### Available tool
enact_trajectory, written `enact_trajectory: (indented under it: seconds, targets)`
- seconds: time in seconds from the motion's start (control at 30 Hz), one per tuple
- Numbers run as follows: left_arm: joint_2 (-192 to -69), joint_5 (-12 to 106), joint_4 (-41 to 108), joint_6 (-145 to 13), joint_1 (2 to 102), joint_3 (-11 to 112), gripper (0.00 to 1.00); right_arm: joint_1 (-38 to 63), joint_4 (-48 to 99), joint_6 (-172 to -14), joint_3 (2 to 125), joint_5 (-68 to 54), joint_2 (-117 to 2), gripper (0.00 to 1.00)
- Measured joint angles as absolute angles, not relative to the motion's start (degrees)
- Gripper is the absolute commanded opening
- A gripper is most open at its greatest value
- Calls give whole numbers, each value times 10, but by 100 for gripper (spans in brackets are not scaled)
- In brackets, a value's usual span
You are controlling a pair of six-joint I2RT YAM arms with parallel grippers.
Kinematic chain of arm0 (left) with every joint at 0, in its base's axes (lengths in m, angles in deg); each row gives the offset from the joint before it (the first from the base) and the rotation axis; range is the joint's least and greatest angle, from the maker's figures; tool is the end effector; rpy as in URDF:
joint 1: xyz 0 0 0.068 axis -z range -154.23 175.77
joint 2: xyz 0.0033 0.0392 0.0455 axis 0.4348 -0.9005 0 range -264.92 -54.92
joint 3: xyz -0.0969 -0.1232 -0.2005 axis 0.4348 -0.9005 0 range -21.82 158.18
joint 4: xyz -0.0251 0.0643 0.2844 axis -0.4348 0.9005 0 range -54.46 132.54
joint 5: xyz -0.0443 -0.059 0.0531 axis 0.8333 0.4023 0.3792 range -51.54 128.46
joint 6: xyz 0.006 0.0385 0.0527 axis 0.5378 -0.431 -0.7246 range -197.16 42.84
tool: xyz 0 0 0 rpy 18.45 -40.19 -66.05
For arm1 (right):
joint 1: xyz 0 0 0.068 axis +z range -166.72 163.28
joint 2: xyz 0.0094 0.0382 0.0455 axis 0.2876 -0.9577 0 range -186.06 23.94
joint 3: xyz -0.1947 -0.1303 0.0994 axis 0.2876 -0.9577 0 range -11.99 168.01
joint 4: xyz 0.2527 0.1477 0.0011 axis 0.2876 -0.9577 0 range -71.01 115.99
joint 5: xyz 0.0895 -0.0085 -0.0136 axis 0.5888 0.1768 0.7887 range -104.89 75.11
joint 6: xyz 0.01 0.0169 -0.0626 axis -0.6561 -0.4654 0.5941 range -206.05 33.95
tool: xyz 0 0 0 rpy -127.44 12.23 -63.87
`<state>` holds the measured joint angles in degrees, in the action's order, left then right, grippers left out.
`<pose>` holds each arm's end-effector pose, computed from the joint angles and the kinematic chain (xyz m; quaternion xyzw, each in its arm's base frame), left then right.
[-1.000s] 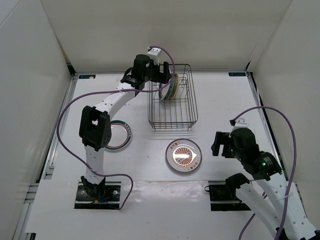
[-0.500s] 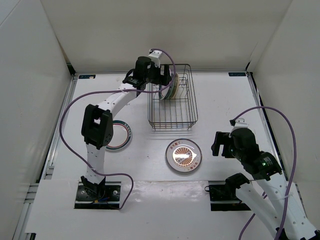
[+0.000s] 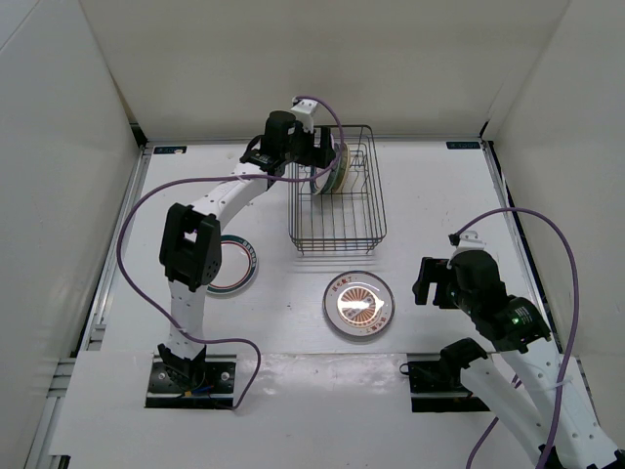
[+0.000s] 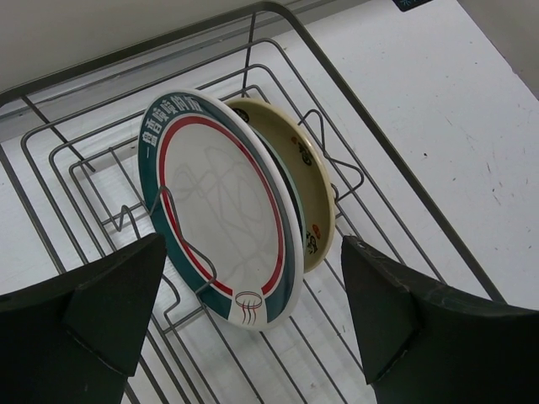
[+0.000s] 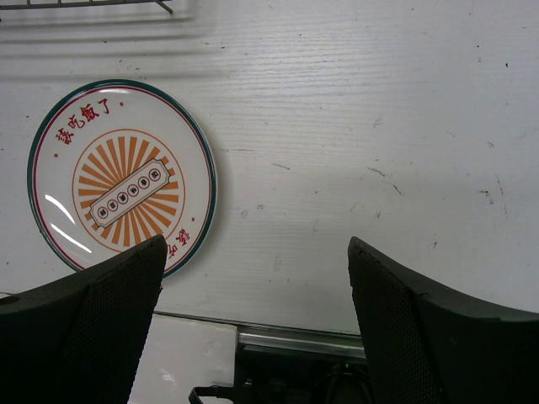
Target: Unload the plates from the dish rack
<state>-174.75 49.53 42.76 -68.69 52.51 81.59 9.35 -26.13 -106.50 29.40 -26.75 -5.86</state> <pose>0.4776 -0.2517 0.2551 0.1843 0.8141 -0.2417 0.4948 0.1505 0.0619 0.2689 -0.0011 0.9044 0.0782 0.4194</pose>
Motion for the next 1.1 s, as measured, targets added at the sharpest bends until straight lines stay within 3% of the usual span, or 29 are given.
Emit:
enact_trajectory:
  seconds: [0.1,0.47,0.73,0.87,1.1]
  targets:
    - [-1752,500,423,-686,525,817,89,93,-262,-1065,294,-267,-59,89]
    - [-1782,505,423,-686,525,820,85,93,-262,-1065,294,-268,-58,89]
    - [-1792,512,424,-696,530,822,63,93,-262,-1065,294,-267,-58,89]
    - [-1792,511,424,-705,536,822,48,93,-262,-1065,294,-267,-58,89]
    - [-1792,516,424,-712,542,822,32,93,-262,-1065,294,-267,-58,89]
